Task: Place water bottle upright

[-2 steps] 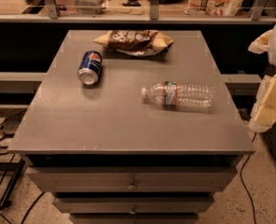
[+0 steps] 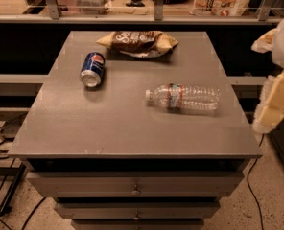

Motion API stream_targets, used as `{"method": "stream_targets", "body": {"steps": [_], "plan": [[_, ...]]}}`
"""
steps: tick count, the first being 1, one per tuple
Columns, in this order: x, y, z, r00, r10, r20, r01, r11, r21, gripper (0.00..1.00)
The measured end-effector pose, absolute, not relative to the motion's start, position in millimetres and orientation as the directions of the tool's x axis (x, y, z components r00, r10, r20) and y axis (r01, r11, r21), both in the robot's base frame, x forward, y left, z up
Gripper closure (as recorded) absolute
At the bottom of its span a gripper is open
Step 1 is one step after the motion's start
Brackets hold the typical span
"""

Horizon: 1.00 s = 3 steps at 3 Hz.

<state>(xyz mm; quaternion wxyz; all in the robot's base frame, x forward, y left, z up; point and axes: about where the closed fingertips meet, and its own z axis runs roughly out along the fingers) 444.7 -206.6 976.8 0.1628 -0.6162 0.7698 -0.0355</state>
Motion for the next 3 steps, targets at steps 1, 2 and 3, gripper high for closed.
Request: {"method": "stream_targets", "body": {"steps": [1,2,3], "plan": [[455.6,-190.6,974.2,-0.139,-0.968,-0.207,-0.947,0.191,-0.259,0.0],[471.3,-159.7,961.2,-0.051,-0.976,-0.214,-0.967,0.102,-0.235,0.0],[493.7,-123.2,951.7,0.033,-0.972,-0.234,-0.972,0.023,-0.233,0.0]]}}
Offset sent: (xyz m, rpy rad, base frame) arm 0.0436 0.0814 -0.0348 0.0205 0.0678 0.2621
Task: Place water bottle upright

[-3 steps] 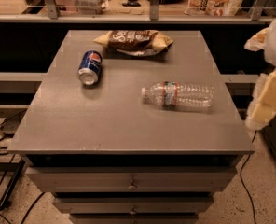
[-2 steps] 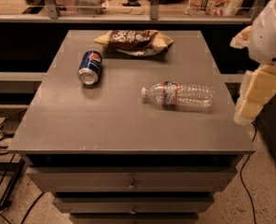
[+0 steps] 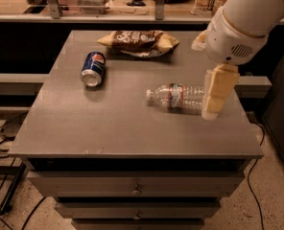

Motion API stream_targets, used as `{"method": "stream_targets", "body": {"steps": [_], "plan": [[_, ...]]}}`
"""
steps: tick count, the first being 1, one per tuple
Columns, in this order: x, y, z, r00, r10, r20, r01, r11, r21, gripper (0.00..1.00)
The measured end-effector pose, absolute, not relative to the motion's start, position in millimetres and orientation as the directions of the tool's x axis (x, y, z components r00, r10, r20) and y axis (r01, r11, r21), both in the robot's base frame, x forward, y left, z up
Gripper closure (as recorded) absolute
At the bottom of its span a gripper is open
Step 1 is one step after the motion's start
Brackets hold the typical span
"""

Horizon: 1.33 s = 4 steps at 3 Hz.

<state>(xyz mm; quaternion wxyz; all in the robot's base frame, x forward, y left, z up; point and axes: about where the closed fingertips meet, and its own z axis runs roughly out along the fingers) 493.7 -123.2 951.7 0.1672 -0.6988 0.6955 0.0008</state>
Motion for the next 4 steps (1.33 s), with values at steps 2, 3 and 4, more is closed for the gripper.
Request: {"method": "stream_targets", "body": {"steps": [2,3,4], "plan": [[499.0,-115.7,945.8,0.031,-0.977,-0.211,-0.977,0.015,-0.214,0.0],[516.2,-103.5,934.2,0.024,-0.977,-0.211,-0.977,0.021,-0.211,0.0],[535.0,-95.0,913.5,0.021,-0.983,-0.18,-0.978,0.018,-0.21,0.0]]}}
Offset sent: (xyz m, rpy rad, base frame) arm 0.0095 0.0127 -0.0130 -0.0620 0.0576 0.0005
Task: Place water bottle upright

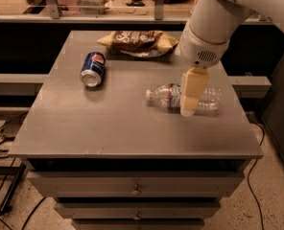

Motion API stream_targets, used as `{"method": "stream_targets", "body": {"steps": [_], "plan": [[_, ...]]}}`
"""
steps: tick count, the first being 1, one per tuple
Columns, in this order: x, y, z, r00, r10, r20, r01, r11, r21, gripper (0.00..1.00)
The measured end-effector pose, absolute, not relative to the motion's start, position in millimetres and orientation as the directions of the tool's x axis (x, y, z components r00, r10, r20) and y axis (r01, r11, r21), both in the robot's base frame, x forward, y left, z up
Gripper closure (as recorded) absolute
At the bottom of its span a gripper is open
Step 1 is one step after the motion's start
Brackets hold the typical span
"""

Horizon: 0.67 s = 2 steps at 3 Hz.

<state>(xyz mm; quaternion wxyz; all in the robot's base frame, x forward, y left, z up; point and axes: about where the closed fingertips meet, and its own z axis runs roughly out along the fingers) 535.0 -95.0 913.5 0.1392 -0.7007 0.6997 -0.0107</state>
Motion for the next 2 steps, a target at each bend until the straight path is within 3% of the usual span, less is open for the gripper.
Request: {"method": "stream_targets", "body": {"steps": [2], "plan": [[558.2,-89.1,860.7,-0.007,-0.999,-0.038,-0.983,0.014,-0.185,0.0]]}}
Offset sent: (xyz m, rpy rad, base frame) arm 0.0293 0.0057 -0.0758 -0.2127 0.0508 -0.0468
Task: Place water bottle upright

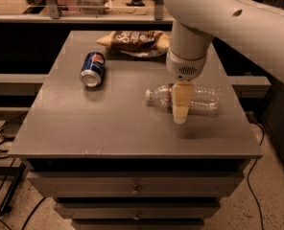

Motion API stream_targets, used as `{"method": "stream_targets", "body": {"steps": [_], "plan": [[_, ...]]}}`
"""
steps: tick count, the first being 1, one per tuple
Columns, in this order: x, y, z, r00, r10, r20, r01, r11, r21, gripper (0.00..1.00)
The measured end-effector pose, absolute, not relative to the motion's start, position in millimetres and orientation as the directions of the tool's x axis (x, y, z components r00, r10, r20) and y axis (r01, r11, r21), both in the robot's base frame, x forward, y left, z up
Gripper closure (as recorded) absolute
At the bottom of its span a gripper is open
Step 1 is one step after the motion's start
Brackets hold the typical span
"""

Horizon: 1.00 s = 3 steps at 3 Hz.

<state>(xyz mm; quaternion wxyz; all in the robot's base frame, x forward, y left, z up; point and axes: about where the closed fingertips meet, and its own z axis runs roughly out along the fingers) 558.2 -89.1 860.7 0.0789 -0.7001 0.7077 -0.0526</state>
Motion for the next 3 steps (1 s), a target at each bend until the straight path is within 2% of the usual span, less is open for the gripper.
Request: {"method": "stream_targets", "body": {"steps": [2,3], "plan": [[559.1,-86.6,840.9,-0.029,-1.0,-0.008,-0.99,0.029,-0.141,0.49],[557.7,-84.0,851.3,-0.031,-0.996,-0.079,-0.987,0.043,-0.155,0.72]]}}
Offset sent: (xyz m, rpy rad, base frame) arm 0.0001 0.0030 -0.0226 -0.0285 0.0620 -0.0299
